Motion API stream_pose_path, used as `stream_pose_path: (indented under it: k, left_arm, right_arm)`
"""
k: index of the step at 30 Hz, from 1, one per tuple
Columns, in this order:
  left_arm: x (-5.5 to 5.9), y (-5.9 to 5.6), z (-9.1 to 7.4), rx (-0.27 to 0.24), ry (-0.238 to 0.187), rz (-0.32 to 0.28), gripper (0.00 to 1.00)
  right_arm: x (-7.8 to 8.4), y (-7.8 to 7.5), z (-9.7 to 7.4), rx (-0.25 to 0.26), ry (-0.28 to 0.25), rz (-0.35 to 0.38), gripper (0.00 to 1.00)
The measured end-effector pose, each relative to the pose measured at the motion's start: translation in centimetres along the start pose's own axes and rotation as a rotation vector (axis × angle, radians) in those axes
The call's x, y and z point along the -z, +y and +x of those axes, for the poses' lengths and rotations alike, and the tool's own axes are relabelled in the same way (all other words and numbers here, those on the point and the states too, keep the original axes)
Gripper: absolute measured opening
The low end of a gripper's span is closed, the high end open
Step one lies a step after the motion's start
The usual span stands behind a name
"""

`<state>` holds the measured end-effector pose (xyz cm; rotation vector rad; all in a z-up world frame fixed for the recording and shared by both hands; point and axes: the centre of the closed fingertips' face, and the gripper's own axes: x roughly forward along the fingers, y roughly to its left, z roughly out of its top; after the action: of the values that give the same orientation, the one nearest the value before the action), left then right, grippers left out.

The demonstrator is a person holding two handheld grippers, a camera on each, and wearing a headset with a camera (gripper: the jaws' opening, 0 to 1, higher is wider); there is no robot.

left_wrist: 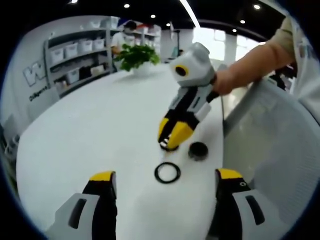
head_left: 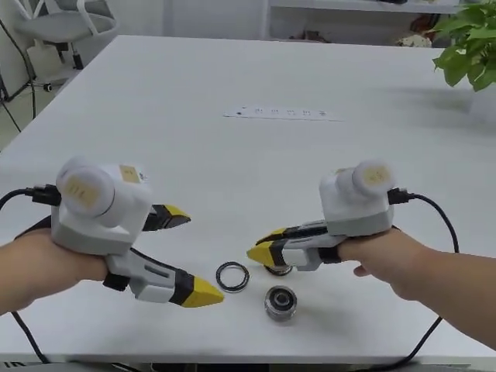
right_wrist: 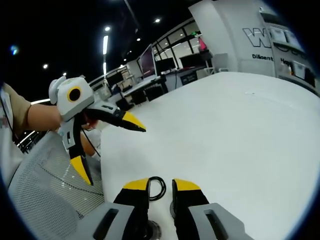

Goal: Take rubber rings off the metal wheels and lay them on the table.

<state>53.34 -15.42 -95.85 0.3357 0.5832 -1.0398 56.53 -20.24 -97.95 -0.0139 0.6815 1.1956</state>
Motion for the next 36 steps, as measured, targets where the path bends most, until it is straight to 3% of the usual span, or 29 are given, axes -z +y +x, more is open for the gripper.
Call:
stream_pose_path:
  k: [15,27,36]
  left_arm:
    - [-0.7,0.4,1.1,0.014,-0.007,-0.029,0.77]
    - [-1.1,0.4,2.6,0.025,0.002,-0.026,0.71]
    - [-1.4,0.4,4.2,0.04,0.013,-0.014,0.64]
  right_arm:
    - [-0.8,-2.1,-2.8,0.063,-0.074,0.018,0.19]
    - [0.9,-3.9,-4.4,0.109,-0.08,0.039,0.2]
    - [1.9,-3.9,-4.3,0.096,-0.068,0.027,0.2]
